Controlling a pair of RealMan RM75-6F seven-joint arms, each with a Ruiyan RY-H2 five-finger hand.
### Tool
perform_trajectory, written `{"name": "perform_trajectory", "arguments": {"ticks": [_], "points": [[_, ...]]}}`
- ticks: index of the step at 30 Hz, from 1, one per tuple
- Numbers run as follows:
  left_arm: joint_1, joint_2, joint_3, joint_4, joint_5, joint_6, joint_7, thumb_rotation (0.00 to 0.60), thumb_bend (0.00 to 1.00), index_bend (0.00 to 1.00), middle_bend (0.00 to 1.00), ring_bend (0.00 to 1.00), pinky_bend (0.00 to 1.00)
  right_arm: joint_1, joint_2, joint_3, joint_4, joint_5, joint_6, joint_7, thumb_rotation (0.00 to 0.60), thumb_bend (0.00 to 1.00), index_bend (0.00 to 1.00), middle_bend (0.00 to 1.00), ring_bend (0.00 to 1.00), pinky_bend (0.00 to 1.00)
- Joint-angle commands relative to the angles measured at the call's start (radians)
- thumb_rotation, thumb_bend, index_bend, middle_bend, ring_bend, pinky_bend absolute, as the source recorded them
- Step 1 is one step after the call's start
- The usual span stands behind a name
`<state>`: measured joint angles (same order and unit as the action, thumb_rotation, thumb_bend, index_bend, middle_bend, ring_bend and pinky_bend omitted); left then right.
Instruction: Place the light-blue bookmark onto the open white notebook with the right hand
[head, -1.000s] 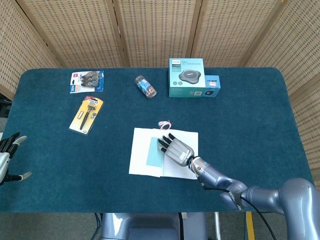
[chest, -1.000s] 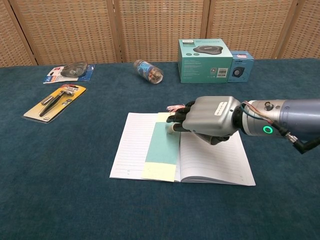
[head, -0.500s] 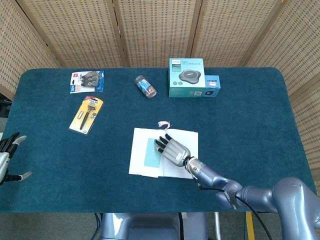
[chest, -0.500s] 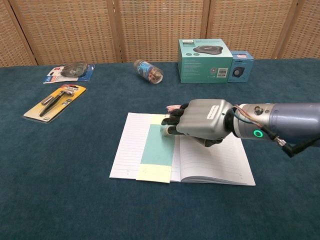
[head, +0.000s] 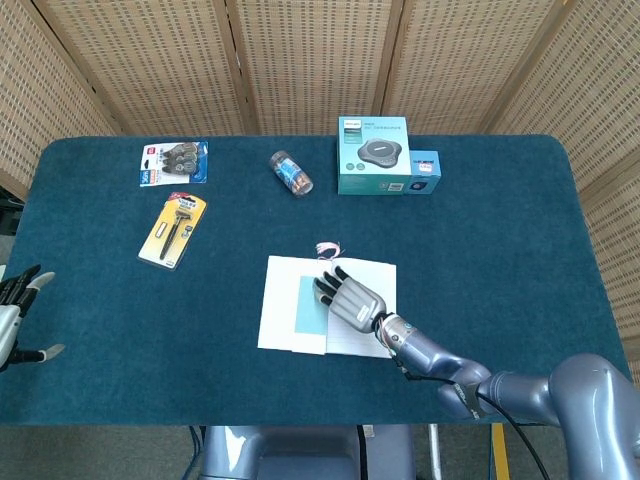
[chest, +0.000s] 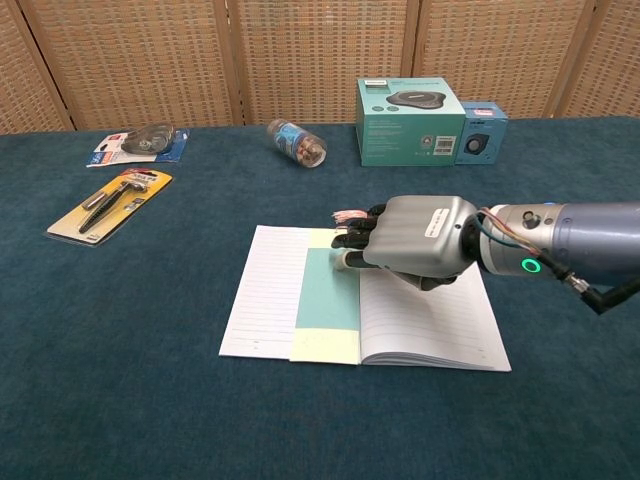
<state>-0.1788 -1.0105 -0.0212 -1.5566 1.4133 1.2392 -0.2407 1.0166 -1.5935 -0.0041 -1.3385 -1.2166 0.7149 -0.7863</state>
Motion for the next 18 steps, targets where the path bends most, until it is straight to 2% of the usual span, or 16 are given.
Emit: {"name": "perform_trajectory", "arguments": {"ticks": [1, 18], "points": [[0.0, 0.0, 0.0, -0.001, -0.001, 0.0, 0.001, 0.6, 0.0, 0.0, 0.0, 0.0, 0.0, -0.001, 0.003, -0.001, -0.003, -0.004, 0.002, 0.003, 0.6, 1.0, 0.08, 0.0, 0.0, 0.12], [-0.002, 0.002, 0.001, -0.004, 0.0, -0.001, 0.001, 0.6, 0.0, 0.0, 0.0, 0.0, 0.0, 0.001, 0.003, -0.01, 0.016, -0.029, 0.011, -0.014, 0.6, 1.0, 0.08, 0.0, 0.0, 0.12]]}}
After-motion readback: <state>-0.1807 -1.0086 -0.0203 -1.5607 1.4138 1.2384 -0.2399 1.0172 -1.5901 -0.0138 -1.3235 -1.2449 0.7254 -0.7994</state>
